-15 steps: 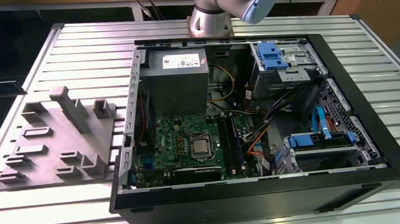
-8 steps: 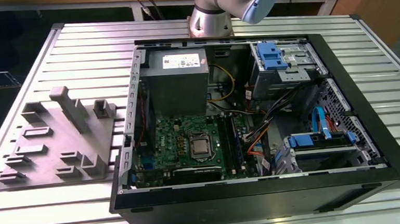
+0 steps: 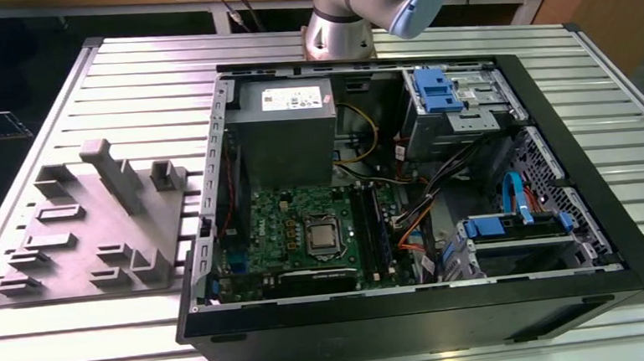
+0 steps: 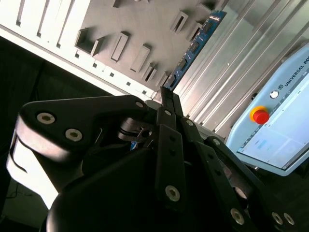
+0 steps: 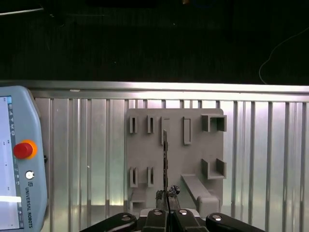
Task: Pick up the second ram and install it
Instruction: 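Pick up the second ram and move it above second insertion slot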
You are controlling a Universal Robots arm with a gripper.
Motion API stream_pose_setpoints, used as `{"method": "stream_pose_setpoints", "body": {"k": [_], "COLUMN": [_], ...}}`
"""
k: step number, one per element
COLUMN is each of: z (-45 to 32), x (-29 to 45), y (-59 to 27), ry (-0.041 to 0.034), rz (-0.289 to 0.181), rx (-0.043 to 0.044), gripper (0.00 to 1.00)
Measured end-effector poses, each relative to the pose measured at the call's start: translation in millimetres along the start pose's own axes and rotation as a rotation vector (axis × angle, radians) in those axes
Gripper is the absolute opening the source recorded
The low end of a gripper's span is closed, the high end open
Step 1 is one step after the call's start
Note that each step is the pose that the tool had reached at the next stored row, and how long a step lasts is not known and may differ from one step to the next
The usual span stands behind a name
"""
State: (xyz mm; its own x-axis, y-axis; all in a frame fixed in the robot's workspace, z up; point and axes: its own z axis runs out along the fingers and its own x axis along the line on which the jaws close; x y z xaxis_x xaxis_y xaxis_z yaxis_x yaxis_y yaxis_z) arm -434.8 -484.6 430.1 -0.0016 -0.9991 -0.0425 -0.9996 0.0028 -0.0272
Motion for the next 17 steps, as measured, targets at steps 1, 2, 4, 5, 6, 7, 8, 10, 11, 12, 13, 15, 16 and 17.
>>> {"method": "stream_pose_setpoints", "body": {"k": [1, 2, 4, 5, 6, 7, 8, 10, 11, 12, 13, 15, 16, 17], "z": [0.0, 0.0, 0.1, 0.1, 0.2, 0.2, 0.4, 0.6, 0.7, 0.9, 1.0, 1.2, 1.4, 1.5], "x": [-0.1, 0.0, 0.0, 0.0, 0.0, 0.0, 0.0, 0.0, -0.1, 0.0, 0.0, -0.1, -0.1, -0.1], "y": [-0.4, -1.3, -3.6, -5.7, -8.6, -11.9, -15.4, -23.2, -27.4, -32.2, -36.7, -45.6, -50.3, -54.6], "ry": [0.0000, 0.0001, 0.0000, 0.0001, 0.0000, 0.0000, -0.0002, -0.0002, -0.0001, -0.0002, -0.0002, -0.0002, -0.0002, -0.0002], "rz": [0.000, 0.000, 0.000, 0.000, 0.000, 0.000, 0.000, 0.000, 0.000, 0.000, 0.000, 0.000, 0.000, 0.000], "rx": [-0.0001, -0.0002, 0.0000, -0.0001, -0.0001, -0.0002, 0.0000, -0.0001, -0.0004, -0.0003, -0.0005, -0.0008, -0.0010, -0.0012], "gripper": [0.11, 0.11, 0.11, 0.11, 0.11, 0.11, 0.11, 0.11, 0.11, 0.11, 0.11, 0.11, 0.11, 0.11]}}
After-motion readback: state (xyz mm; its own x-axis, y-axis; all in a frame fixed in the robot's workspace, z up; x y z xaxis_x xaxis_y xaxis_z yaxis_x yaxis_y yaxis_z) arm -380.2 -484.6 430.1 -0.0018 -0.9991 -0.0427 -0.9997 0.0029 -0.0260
